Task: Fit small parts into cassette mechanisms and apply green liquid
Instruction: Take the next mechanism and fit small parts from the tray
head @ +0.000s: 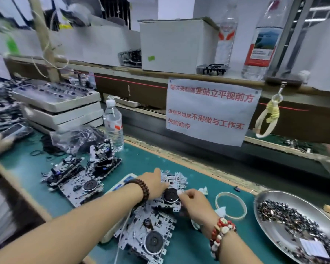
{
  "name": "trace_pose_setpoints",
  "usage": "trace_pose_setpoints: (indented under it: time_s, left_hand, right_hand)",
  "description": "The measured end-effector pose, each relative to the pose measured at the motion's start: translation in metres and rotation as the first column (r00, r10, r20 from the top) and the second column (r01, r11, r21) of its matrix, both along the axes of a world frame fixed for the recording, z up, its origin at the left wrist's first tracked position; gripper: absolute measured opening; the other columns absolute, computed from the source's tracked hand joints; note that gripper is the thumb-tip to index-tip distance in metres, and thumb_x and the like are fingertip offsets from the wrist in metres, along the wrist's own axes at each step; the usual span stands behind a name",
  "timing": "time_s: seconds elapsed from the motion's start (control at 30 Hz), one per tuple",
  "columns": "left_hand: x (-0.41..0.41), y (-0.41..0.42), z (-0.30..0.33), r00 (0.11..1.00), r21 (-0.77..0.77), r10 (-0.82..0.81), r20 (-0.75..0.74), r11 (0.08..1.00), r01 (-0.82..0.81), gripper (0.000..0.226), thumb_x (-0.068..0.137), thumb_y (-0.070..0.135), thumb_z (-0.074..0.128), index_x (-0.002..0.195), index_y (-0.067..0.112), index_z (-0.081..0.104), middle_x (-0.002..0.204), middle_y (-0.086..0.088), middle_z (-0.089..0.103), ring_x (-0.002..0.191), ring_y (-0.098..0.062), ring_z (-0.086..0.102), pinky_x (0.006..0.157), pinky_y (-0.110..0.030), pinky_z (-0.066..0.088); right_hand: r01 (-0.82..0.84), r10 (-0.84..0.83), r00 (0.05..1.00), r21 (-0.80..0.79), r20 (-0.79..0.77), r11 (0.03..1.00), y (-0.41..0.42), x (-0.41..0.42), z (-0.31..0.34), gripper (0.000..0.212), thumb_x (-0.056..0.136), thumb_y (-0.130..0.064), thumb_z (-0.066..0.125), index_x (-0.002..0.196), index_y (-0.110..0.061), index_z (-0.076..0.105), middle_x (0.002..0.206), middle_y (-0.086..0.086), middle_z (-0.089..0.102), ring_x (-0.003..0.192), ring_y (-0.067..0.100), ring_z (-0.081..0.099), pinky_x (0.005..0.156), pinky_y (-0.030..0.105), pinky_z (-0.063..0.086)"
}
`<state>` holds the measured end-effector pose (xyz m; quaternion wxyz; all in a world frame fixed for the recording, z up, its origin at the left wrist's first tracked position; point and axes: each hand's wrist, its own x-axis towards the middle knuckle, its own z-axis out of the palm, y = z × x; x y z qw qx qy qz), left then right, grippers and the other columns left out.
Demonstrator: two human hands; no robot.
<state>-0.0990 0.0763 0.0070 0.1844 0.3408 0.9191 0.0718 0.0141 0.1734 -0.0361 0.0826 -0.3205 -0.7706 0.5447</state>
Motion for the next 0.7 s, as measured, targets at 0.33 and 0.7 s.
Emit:
trace_pose_setpoints:
  time_s: [0.33, 0.7]
  left_hand:
    - [0.016, 0.016, 0.021, 0.995, 0.406, 0.007, -0.101, 0.913, 0.035, 0.045, 0.096, 0.01, 0.04, 0.139, 0.022, 0.036, 0.111, -0.013, 0.061, 0.064, -0.015, 0.052, 0.052, -0.023, 0.034]
    - [0.118, 0.063, 0.016, 0.937, 0.576, -0.318, 0.141, 0.796, 0.184, 0.044, 0.089, 0.006, 0.053, 0.109, 0.044, 0.049, 0.082, 0.0, 0.062, 0.053, -0.013, 0.057, 0.045, -0.013, 0.039]
  right_hand:
    - [0.104, -0.152, 0.979, -0.316, -0.134, 0.943, -0.001, 0.033, 0.012, 0.02, 0.096, -0.025, 0.048, 0.077, -0.021, 0.052, 0.071, -0.006, 0.053, 0.042, -0.003, 0.054, 0.041, 0.012, 0.036]
    - [0.261, -0.326, 0.931, -0.323, -0.165, 0.91, 0.035, 0.185, 0.021, 0.015, 0.095, -0.021, 0.052, 0.082, -0.019, 0.058, 0.077, -0.004, 0.054, 0.048, -0.002, 0.055, 0.061, 0.017, 0.049]
